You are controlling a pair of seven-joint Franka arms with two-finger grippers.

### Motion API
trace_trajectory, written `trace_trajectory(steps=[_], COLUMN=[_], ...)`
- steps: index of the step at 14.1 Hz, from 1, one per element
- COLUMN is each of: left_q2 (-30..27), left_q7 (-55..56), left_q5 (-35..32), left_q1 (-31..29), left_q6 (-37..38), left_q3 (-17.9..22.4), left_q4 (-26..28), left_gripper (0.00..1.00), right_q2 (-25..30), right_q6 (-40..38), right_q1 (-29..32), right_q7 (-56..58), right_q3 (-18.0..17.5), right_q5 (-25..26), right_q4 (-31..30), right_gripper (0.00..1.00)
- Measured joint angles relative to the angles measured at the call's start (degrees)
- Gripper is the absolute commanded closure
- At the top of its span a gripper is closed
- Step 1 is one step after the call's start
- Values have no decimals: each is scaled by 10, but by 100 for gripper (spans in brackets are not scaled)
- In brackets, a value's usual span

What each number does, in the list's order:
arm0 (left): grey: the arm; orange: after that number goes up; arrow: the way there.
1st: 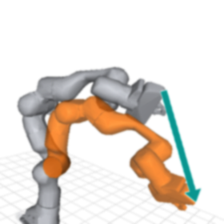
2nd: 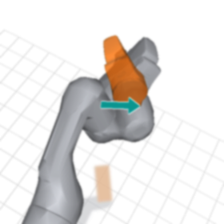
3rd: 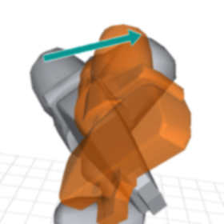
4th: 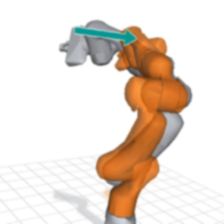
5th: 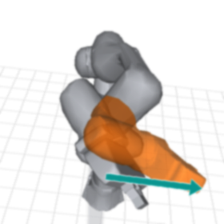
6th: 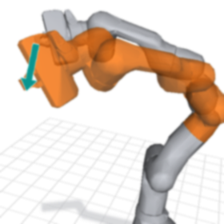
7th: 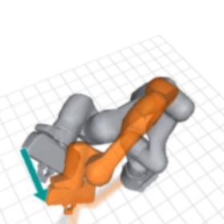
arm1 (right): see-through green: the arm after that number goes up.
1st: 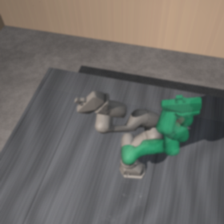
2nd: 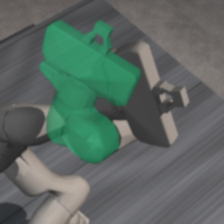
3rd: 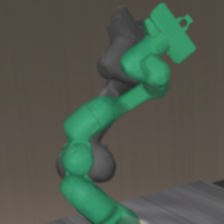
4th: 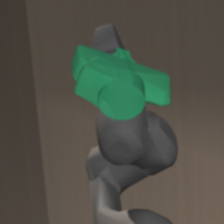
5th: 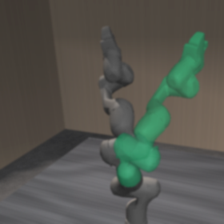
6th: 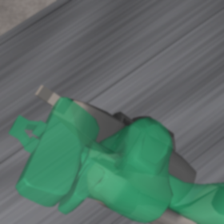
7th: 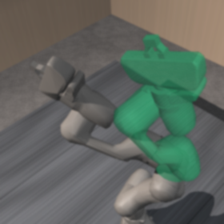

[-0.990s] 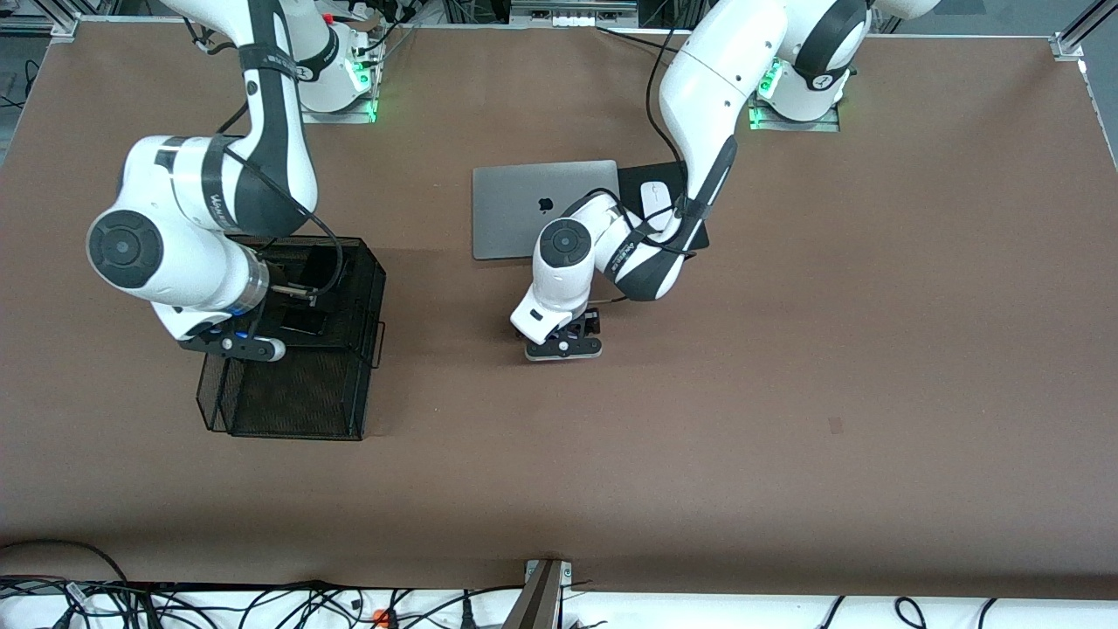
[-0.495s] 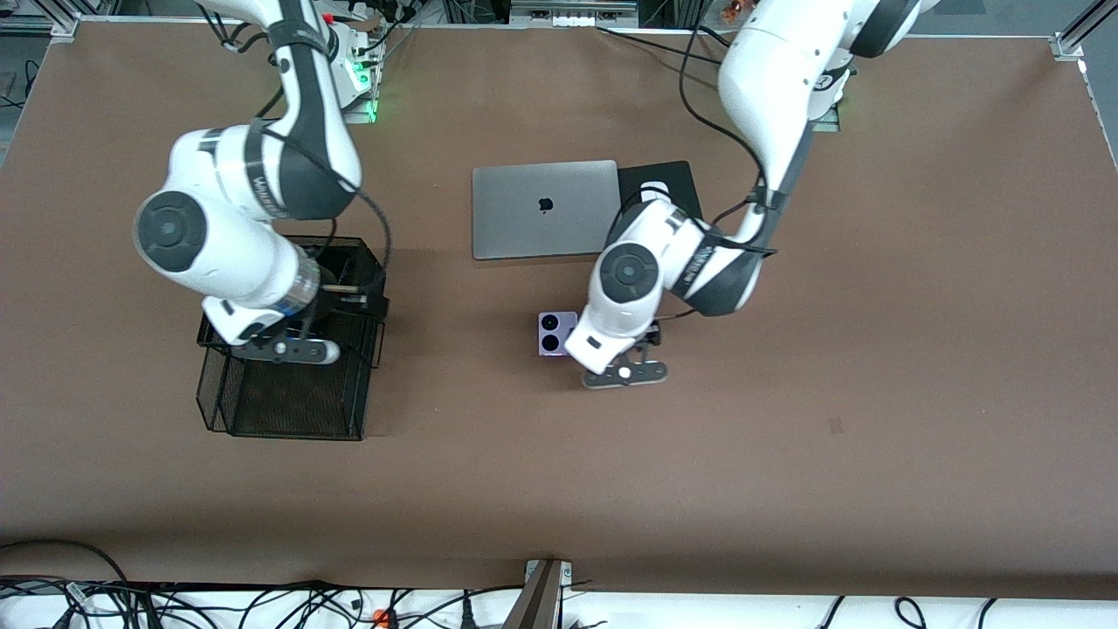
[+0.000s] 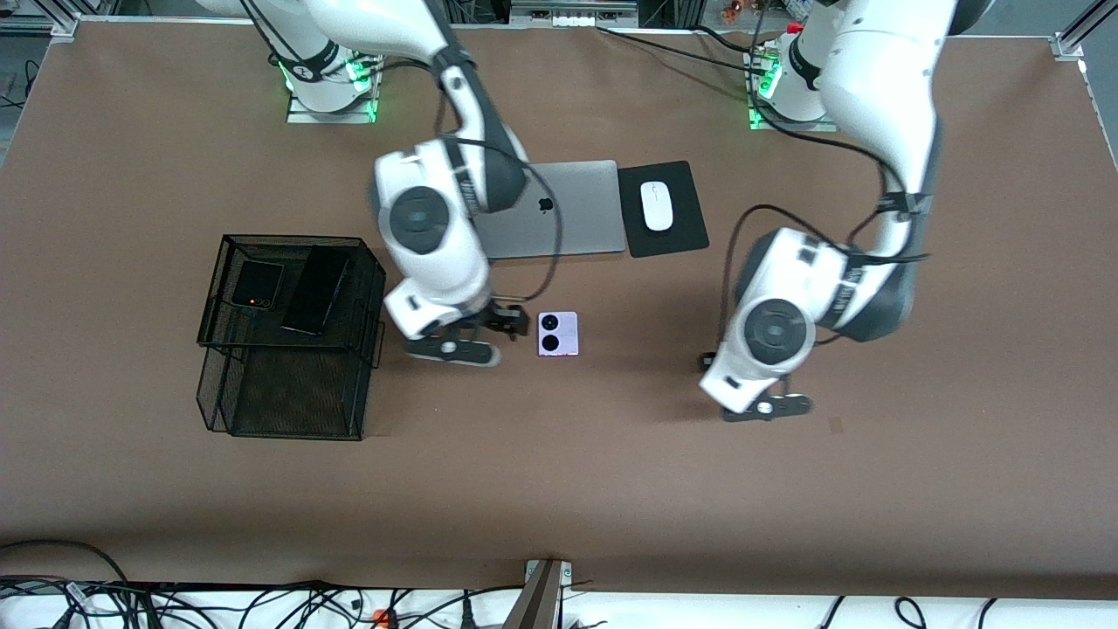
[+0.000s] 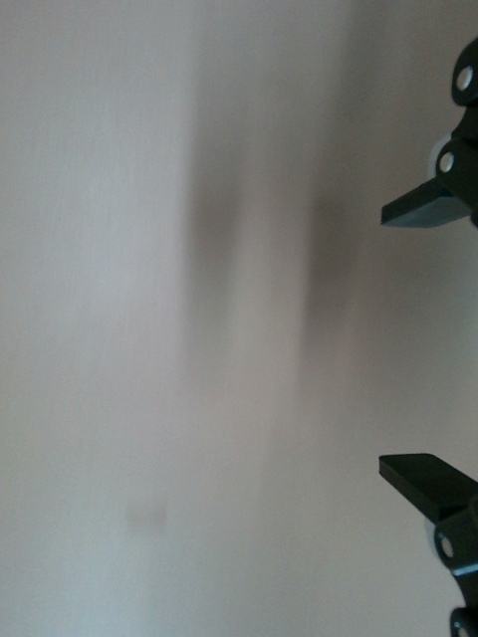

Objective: Place phones with both arms
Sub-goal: 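Reach the right gripper to the white phone while the left gripper withdraws, then grasp the white flip phone with the right gripper and lift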

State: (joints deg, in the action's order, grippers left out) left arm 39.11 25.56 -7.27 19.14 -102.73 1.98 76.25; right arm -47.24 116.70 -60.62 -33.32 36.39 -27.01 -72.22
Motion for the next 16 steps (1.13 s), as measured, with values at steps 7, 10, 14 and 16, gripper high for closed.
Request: trace_trajectory(steps=[7,10,14,16], left_q2=[-171,-239,-328,-365], left_q7=[-195,-225,-250,-252], left_q5=[-5,3,12,17], left_q1=[-114,-125,-131,-132], left_q6=[140,145,152,153], left_q3=[-1,-4,-6,-6], left_q4=[14,47,101,125], left_gripper=[0,0,0,0], right_q2=[-131,-138,-142,-147], right_q6=[140,145,145,145], right_q1=[-17,-17,-17,-17], right_q7=[-50,-48,-48,-48], right_q3=[-35,-39,-56,-60], right_q5=[0,16,32,32], right_q4=[63,64,64,63], right_gripper=[0,0,0,0])
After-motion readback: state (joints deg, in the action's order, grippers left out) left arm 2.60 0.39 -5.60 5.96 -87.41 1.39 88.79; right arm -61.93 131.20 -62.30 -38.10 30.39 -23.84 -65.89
